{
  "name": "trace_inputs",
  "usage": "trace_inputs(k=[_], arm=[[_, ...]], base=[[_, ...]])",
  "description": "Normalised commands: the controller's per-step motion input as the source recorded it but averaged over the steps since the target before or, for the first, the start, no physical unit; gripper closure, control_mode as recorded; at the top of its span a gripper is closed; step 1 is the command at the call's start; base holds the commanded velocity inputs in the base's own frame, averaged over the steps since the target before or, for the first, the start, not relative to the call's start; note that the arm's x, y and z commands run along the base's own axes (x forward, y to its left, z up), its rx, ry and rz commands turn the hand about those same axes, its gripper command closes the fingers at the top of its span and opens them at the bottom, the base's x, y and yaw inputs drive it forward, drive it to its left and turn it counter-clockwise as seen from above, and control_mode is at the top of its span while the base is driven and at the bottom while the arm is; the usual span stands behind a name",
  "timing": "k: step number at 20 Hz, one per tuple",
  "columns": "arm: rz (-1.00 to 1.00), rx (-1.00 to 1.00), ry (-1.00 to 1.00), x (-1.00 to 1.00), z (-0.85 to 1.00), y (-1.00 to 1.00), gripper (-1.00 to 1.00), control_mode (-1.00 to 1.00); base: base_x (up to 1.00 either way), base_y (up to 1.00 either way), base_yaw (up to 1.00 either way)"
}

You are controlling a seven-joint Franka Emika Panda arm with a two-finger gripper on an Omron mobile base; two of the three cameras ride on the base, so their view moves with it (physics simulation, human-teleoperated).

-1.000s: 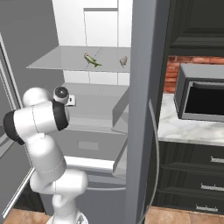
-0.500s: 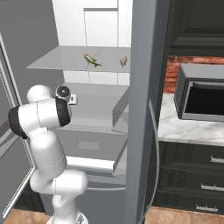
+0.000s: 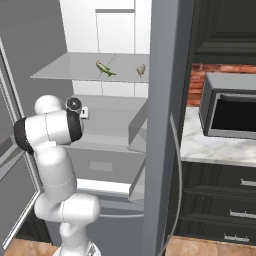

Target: Gather the lemon wedge and tomato from the fridge and place them on a tray on the dining counter. Then gather the fishs from the fridge and place them on the other tray.

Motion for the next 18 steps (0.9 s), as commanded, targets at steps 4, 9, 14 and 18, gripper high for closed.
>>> trace_inputs(k=[4,9,14,18], arm=[[0.0,0.0,0.0,0.09,-0.16,0.12,-1.0,-1.0],[0.0,0.0,0.0,0.14,-0.12,0.1,-1.0,-1.0],[0.0,0.0,0.0,0.14,-0.05,0.05,-1.0,-1.0],[0.0,0.0,0.0,0.17,0.0,0.0,-1.0,-1.0]], base=[[0.0,0.0,0.0],[0.0,0.0,0.0],[0.0,0.0,0.0],[0.0,0.0,0.0]])
